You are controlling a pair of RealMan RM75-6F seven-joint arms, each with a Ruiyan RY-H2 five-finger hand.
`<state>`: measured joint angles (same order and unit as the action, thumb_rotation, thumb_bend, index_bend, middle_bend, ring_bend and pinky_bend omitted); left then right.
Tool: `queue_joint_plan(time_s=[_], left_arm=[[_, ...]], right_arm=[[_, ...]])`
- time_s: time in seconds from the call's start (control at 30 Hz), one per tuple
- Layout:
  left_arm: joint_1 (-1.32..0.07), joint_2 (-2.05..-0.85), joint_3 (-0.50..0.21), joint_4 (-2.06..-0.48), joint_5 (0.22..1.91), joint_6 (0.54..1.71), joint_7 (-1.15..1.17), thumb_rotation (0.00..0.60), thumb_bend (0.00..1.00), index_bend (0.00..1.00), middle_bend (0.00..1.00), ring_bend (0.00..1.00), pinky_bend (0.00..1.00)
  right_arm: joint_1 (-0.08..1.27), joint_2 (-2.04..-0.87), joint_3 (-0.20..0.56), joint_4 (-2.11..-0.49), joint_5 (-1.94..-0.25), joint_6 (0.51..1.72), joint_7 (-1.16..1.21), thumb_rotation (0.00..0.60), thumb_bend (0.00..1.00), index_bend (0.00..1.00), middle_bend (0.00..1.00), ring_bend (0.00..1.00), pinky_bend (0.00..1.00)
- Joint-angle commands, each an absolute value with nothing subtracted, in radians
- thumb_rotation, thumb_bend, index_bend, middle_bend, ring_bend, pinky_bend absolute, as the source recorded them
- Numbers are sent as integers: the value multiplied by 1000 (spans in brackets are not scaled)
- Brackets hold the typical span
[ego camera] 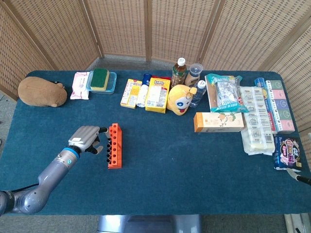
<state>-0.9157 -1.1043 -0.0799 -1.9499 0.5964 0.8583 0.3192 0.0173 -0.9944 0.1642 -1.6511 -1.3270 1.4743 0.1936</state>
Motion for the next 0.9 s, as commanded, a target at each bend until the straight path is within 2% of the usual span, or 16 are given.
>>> queue_joint_plan(time_s=[0.03,0.9], left_arm=[[-917,-1107,-76,-1942,593,864,325,600,369,358,1000,1000,1000],[-953,-1073,-58,-1966,539,826,321,600,368,358,1000,1000,1000]], right_arm=[[17,-995,164,-1651,-1327,1474,193,600,0,59,31,25,0],[17,-995,160,-1650,-1340,1479,197,600,0,59,31,25,0]])
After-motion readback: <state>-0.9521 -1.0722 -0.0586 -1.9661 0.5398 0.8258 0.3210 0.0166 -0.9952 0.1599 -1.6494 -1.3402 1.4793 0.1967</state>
